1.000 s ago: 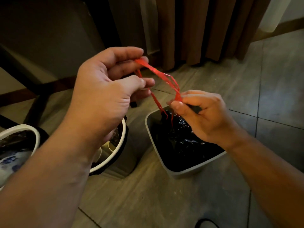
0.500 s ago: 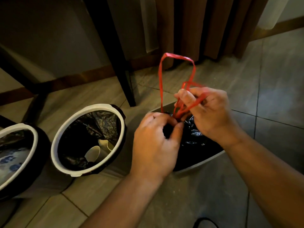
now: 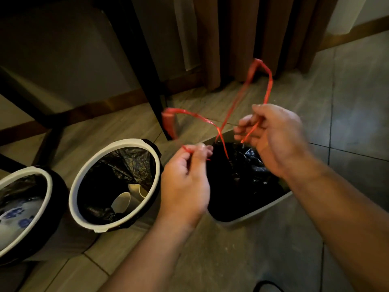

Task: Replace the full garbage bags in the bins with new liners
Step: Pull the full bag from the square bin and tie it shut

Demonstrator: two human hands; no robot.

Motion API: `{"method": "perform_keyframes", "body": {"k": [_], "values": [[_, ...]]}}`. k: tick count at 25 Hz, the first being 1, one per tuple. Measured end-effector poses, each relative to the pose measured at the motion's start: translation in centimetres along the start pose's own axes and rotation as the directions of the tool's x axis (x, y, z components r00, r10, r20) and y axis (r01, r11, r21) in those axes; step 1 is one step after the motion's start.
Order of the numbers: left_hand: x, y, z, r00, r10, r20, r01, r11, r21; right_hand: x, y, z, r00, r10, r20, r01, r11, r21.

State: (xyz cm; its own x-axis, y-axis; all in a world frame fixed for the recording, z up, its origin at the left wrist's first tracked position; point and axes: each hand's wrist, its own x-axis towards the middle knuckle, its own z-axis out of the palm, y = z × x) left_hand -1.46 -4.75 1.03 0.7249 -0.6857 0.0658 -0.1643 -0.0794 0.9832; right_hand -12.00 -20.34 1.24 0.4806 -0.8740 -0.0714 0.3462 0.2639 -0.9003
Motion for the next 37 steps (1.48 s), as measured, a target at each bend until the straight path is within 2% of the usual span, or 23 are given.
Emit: {"method": "perform_keyframes", "body": {"k": [2,4,7,10,12,14,17,19,21,23,24,26,27,28,30,32,35,37], "values": [[0.6,0.7,-0.2,0.971,-0.24,0.025,0.232,0.9,-0.368,0.4,-1.1,-1.4,0.99,0.129,0.062,-0.138,0.976,0.168],[1.4,1.6,-1.1,0.941,-0.323,0.102,0.325,0.777,-0.54,0.6,-2.1,-2.4,0.982,0.141,0.125,-0.171,0.945,0.279],[2.7,3.0,-3.5,0.936,-0.287,0.204,0.344,0.619,-0.706,0.5,-3.9,-3.4,0.981,0.086,0.173,-0.148,0.91,0.387],[4.1,4.0,-5.7,0.963,-0.188,0.191,0.267,0.616,-0.741,0.4,-5.3,-3.8,0.987,0.046,0.155,-0.112,0.887,0.448],[4.8,4.4,-6.7,0.975,-0.178,0.131,0.217,0.66,-0.72,0.3,-5.9,-3.5,0.994,0.056,0.093,-0.092,0.882,0.463],[5.0,4.4,-7.0,0.979,-0.165,0.119,0.2,0.682,-0.703,0.0,-6.3,-2.6,0.995,0.08,0.058,-0.097,0.912,0.399],[4.2,4.4,-5.3,0.967,-0.077,0.245,0.227,0.702,-0.675,-0.8,-6.0,-0.9,0.992,0.073,0.106,-0.092,0.977,0.19],[3.7,4.8,-3.3,0.951,-0.04,0.307,0.2,0.837,-0.51,-1.5,-5.6,0.2,0.989,0.008,0.15,-0.011,1.0,0.022],[3.6,5.5,-1.8,0.896,-0.021,0.443,0.133,0.966,-0.223,-2.1,-5.9,1.1,0.973,-0.105,0.204,0.133,0.983,-0.125],[4.0,5.9,-1.1,0.787,-0.011,0.617,-0.008,1.0,0.027,-2.8,-6.7,1.7,0.918,-0.225,0.328,0.316,0.913,-0.256],[4.2,6.1,-0.8,0.729,0.025,0.684,-0.106,0.991,0.078,-3.1,-6.9,2.0,0.875,-0.28,0.396,0.421,0.844,-0.333],[4.4,6.5,-0.2,0.659,0.122,0.742,-0.258,0.963,0.071,-3.7,-6.8,2.8,0.788,-0.357,0.502,0.591,0.668,-0.452],[4.3,6.8,0.1,0.651,0.17,0.74,-0.273,0.962,0.02,-3.7,-6.6,3.1,0.763,-0.372,0.529,0.628,0.62,-0.469],[4.1,7.1,0.3,0.668,0.184,0.721,-0.214,0.976,-0.051,-3.6,-6.4,3.3,0.757,-0.368,0.54,0.632,0.623,-0.461],[4.1,7.4,0.3,0.758,0.062,0.65,0.033,0.99,-0.134,-3.0,-6.0,2.7,0.772,-0.337,0.539,0.603,0.657,-0.453],[4.4,7.0,-0.1,0.813,-0.122,0.57,0.173,0.984,-0.037,-2.4,-5.5,1.6,0.807,-0.249,0.535,0.527,0.711,-0.464],[5.0,6.4,-0.4,0.81,-0.22,0.544,0.259,0.966,0.005,-2.3,-4.1,0.6,0.856,-0.15,0.495,0.373,0.843,-0.389],[5.1,5.9,-0.3,0.832,-0.21,0.514,0.236,0.972,0.015,-2.0,-3.2,0.5,0.882,-0.212,0.421,0.396,0.817,-0.418]]}}
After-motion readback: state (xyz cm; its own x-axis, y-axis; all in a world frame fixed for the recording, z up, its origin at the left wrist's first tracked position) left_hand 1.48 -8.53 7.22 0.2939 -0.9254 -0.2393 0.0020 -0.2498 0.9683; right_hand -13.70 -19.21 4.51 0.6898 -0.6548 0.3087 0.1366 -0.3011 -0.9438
